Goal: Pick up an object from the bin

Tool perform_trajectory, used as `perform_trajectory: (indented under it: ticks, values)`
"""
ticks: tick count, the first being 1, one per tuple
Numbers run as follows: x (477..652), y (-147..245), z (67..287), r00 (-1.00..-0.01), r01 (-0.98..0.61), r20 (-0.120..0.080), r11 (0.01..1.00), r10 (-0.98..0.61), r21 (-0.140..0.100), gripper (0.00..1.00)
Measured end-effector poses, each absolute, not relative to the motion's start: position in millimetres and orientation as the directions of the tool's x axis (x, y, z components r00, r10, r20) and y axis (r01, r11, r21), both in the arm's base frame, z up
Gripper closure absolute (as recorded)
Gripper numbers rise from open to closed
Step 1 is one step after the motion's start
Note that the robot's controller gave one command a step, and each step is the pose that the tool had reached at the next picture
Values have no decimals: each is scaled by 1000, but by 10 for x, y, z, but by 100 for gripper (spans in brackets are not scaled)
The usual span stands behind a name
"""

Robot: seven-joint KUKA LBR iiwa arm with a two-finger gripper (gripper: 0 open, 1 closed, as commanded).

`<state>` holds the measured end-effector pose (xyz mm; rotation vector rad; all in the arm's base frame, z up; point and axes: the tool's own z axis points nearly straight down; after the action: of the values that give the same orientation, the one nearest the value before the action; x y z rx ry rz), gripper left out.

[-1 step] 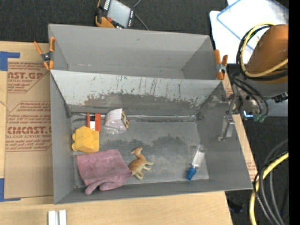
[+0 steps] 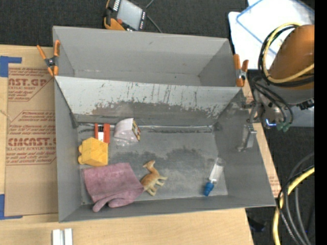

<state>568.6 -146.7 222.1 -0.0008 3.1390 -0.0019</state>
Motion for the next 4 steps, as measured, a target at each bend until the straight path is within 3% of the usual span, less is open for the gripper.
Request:
perform_trajectory:
  ticks: [1,2,3,4]
  values:
    - [5375,-1457,1295,-956,-295,-3,956,-295,-2,0]
    - [4829,-1408,1500,-854,-520,-7,854,-520,-7,0]
    - [4981,-1473,1115,-713,-701,-3,713,-701,1,0]
    - [5058,-1379,973,-506,-862,-16,506,-862,3,0]
